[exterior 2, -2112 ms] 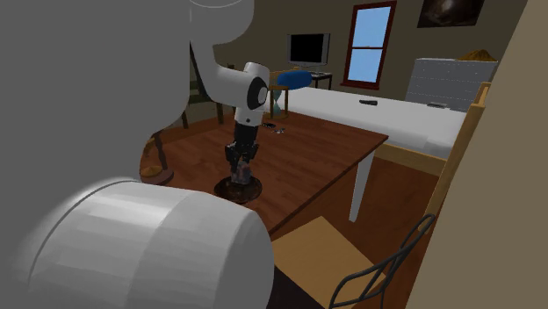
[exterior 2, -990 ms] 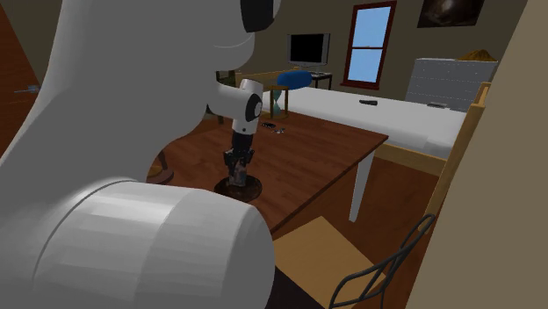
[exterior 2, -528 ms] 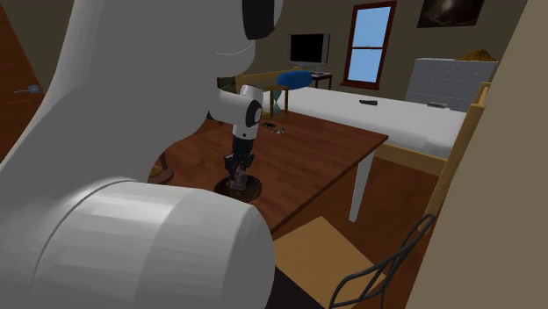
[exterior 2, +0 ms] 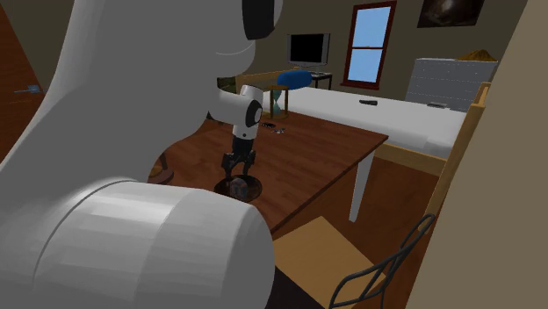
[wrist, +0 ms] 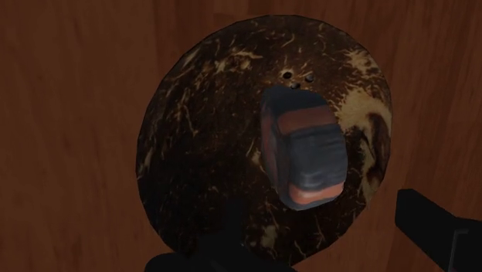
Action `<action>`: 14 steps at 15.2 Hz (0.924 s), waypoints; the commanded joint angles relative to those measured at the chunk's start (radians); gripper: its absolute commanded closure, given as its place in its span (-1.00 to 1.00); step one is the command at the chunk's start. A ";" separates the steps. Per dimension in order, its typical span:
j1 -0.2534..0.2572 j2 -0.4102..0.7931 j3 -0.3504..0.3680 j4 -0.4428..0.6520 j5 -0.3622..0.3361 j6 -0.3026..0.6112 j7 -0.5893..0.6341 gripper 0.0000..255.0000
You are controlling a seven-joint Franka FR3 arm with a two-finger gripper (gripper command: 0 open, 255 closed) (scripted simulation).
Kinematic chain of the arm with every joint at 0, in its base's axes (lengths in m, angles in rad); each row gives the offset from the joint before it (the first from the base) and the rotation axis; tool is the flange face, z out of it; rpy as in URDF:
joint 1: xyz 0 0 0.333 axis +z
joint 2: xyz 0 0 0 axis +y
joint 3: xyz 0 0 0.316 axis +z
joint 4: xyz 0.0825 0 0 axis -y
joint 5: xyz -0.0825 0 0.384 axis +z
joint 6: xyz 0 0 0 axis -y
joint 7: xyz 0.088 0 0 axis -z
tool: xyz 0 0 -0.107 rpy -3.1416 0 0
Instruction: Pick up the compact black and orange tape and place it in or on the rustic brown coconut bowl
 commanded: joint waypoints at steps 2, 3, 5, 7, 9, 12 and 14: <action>0.000 0.000 0.000 0.000 0.000 0.000 0.000 -1.00; -0.004 -0.020 -0.001 0.006 -0.001 -0.026 0.001 -1.00; -0.012 -0.058 -0.003 0.021 -0.004 -0.080 0.002 -1.00; -0.015 -0.072 -0.004 0.029 -0.005 -0.102 0.003 -1.00; -0.015 -0.072 -0.004 0.029 -0.005 -0.102 0.003 -1.00; -0.015 -0.072 -0.004 0.029 -0.005 -0.102 0.003 -1.00; -0.015 -0.072 -0.004 0.029 -0.005 -0.102 0.003 -1.00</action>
